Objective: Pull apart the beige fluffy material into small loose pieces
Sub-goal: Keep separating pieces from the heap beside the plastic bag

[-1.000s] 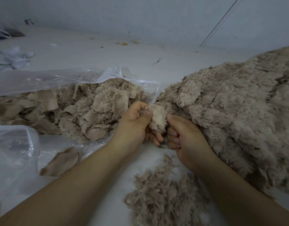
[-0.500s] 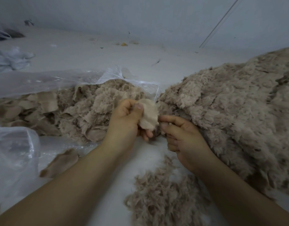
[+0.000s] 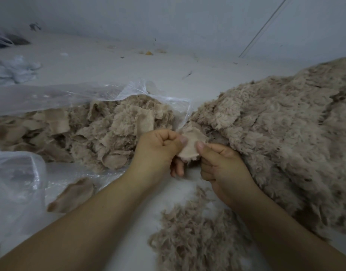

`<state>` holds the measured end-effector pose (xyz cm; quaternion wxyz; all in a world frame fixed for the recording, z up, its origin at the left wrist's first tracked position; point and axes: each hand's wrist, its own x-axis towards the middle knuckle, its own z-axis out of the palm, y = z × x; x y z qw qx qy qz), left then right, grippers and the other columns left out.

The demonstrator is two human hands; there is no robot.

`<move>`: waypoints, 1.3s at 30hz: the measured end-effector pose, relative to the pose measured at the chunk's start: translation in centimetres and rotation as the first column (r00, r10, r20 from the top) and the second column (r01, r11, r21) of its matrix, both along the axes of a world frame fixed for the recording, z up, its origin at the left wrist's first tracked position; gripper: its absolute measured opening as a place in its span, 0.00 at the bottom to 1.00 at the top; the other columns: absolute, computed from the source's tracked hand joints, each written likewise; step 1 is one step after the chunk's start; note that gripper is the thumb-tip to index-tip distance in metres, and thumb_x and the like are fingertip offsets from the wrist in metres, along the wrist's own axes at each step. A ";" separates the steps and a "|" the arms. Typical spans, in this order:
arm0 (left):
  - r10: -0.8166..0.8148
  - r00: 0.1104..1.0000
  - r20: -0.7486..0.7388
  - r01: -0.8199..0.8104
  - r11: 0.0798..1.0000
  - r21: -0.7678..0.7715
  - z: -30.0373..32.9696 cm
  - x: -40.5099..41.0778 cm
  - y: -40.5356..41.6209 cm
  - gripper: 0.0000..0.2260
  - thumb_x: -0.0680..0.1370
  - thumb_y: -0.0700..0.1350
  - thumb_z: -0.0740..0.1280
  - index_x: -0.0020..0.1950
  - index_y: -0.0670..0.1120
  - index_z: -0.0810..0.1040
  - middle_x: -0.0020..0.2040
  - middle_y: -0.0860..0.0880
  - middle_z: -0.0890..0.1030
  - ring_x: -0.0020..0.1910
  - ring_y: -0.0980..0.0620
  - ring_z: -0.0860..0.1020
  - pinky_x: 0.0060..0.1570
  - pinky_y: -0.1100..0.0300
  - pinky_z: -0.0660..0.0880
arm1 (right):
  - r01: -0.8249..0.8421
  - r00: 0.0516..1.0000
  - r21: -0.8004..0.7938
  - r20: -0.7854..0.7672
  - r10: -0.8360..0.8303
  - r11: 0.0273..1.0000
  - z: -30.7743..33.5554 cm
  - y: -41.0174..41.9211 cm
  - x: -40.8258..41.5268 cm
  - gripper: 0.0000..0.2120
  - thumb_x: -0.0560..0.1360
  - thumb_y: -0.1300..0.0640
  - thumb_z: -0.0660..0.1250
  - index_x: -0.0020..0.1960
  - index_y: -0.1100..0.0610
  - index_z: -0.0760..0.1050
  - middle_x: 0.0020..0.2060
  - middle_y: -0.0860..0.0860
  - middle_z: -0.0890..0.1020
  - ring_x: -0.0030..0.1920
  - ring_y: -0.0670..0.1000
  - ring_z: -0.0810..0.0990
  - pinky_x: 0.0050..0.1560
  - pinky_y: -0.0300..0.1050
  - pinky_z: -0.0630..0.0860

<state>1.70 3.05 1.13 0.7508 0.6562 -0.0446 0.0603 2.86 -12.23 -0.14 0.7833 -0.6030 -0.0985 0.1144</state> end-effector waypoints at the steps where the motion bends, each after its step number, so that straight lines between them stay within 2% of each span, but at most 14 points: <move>1: 0.035 0.999 -0.008 -0.035 0.999 -0.032 0.0 0.2 0.1 0.11 0.80 0.39 0.64 0.40 0.37 0.77 0.23 0.41 0.75 0.17 0.48 0.70 0.19 0.65 0.65 | 0.012 1.000 0.000 -0.010 -0.012 1.000 0.0 0.0 0.0 0.18 0.78 0.54 0.64 0.31 0.51 0.81 0.22 0.45 0.61 0.22 0.43 0.56 0.22 0.35 0.57; 6: 0.200 0.980 -0.005 -0.200 0.980 0.004 0.2 0.5 0.8 0.11 0.81 0.42 0.64 0.41 0.39 0.76 0.27 0.44 0.76 0.18 0.49 0.70 0.18 0.64 0.65 | 0.023 0.999 0.041 -0.041 -0.022 0.999 -0.2 0.0 0.3 0.21 0.79 0.56 0.63 0.27 0.52 0.75 0.22 0.44 0.60 0.21 0.42 0.55 0.21 0.35 0.56; 11: 0.077 0.994 -0.076 -0.063 0.983 0.172 0.4 0.1 -0.5 0.12 0.75 0.45 0.73 0.56 0.43 0.79 0.42 0.44 0.82 0.24 0.55 0.76 0.20 0.64 0.69 | -0.061 0.997 -0.038 0.035 0.062 0.997 -0.5 -0.3 0.2 0.14 0.78 0.53 0.66 0.36 0.52 0.83 0.21 0.44 0.65 0.22 0.43 0.58 0.23 0.35 0.59; 14: 0.163 0.987 -0.012 -0.160 0.979 0.127 0.5 0.1 -0.4 0.02 0.77 0.38 0.70 0.47 0.40 0.81 0.30 0.48 0.81 0.23 0.55 0.76 0.20 0.67 0.69 | -0.088 0.996 -0.043 0.023 0.089 0.995 -0.4 -0.2 0.2 0.12 0.76 0.52 0.66 0.36 0.52 0.83 0.22 0.44 0.64 0.23 0.43 0.57 0.22 0.35 0.58; 17: 0.286 0.958 0.034 -0.287 0.954 0.083 0.7 0.3 0.2 0.05 0.79 0.38 0.66 0.43 0.42 0.77 0.27 0.48 0.79 0.19 0.52 0.73 0.18 0.65 0.67 | -0.077 0.997 -0.010 0.009 0.077 0.997 -0.2 -0.1 0.2 0.18 0.77 0.53 0.65 0.30 0.49 0.81 0.21 0.42 0.63 0.22 0.42 0.56 0.22 0.34 0.57; 20: 0.157 0.985 0.067 -0.165 0.977 0.138 0.7 0.2 0.6 0.04 0.79 0.43 0.67 0.48 0.44 0.73 0.29 0.43 0.79 0.19 0.47 0.74 0.17 0.63 0.65 | -0.047 0.999 0.013 -0.002 0.047 0.999 -0.2 -0.1 0.2 0.21 0.79 0.55 0.62 0.28 0.49 0.80 0.21 0.43 0.63 0.22 0.42 0.57 0.22 0.34 0.57; 23: -0.041 0.993 0.115 0.008 0.961 0.275 0.7 -0.3 1.0 0.07 0.76 0.38 0.71 0.48 0.47 0.75 0.27 0.39 0.77 0.19 0.45 0.75 0.18 0.62 0.67 | -0.027 0.999 0.033 -0.016 0.028 0.999 -0.1 0.0 0.2 0.21 0.79 0.55 0.62 0.28 0.50 0.79 0.21 0.44 0.62 0.22 0.42 0.57 0.22 0.35 0.58; 26: 0.046 0.971 0.236 -0.134 0.919 0.371 0.9 -0.4 1.1 0.10 0.75 0.34 0.70 0.41 0.49 0.82 0.28 0.51 0.80 0.22 0.55 0.76 0.22 0.64 0.72 | 0.010 0.999 0.060 -0.047 -0.008 0.998 -0.2 0.0 0.3 0.20 0.78 0.52 0.62 0.28 0.52 0.77 0.23 0.46 0.61 0.22 0.43 0.56 0.21 0.35 0.57; 28: 0.215 0.854 0.474 -0.443 0.779 0.445 1.5 -0.1 2.0 0.08 0.76 0.37 0.69 0.45 0.49 0.84 0.35 0.59 0.81 0.30 0.60 0.77 0.33 0.67 0.74 | 0.041 0.996 0.060 -0.084 -0.036 0.997 -0.2 -0.1 0.4 0.19 0.79 0.52 0.60 0.33 0.54 0.80 0.24 0.48 0.62 0.22 0.43 0.56 0.21 0.35 0.57; 30: 0.244 0.692 0.680 -0.701 0.453 0.551 2.0 0.3 3.8 0.08 0.79 0.42 0.65 0.48 0.43 0.84 0.39 0.52 0.81 0.39 0.54 0.78 0.43 0.61 0.75 | 0.034 0.995 0.064 -0.099 -0.028 0.997 -0.2 -0.1 0.4 0.19 0.80 0.52 0.59 0.34 0.56 0.79 0.24 0.48 0.63 0.22 0.43 0.56 0.21 0.35 0.57; 32: 0.242 0.735 0.634 -0.673 0.136 0.728 2.1 1.0 5.7 0.13 0.80 0.45 0.61 0.42 0.41 0.81 0.39 0.44 0.78 0.45 0.41 0.75 0.47 0.47 0.73 | -0.003 0.996 0.064 -0.090 0.009 0.998 -0.1 -0.1 0.3 0.20 0.81 0.53 0.58 0.32 0.56 0.75 0.23 0.48 0.63 0.21 0.44 0.56 0.21 0.35 0.57; 34: 0.311 0.791 0.526 -0.533 -0.069 0.843 2.0 1.3 6.2 0.12 0.77 0.44 0.64 0.40 0.37 0.80 0.45 0.37 0.75 0.51 0.35 0.71 0.48 0.43 0.70 | -0.035 0.996 0.060 -0.086 0.040 0.998 0.1 -0.1 0.2 0.21 0.82 0.54 0.57 0.31 0.55 0.74 0.23 0.48 0.64 0.21 0.44 0.56 0.21 0.34 0.56; 36: 0.369 0.805 0.465 -0.442 -0.150 0.884 1.9 1.2 5.9 0.12 0.77 0.42 0.64 0.42 0.34 0.80 0.52 0.33 0.73 0.56 0.34 0.69 0.50 0.42 0.68 | -0.049 0.994 0.067 -0.094 0.055 0.997 0.1 -0.2 0.2 0.22 0.82 0.54 0.56 0.30 0.54 0.73 0.22 0.48 0.64 0.21 0.44 0.56 0.20 0.34 0.56; 39: 0.316 0.761 0.566 -0.542 -0.170 0.823 2.4 1.1 5.7 0.11 0.76 0.40 0.64 0.38 0.35 0.79 0.46 0.37 0.73 0.50 0.37 0.71 0.44 0.43 0.68 | -0.034 0.993 0.093 -0.108 0.044 0.995 0.2 -0.2 0.3 0.21 0.82 0.54 0.56 0.32 0.56 0.72 0.22 0.47 0.64 0.21 0.43 0.56 0.20 0.33 0.56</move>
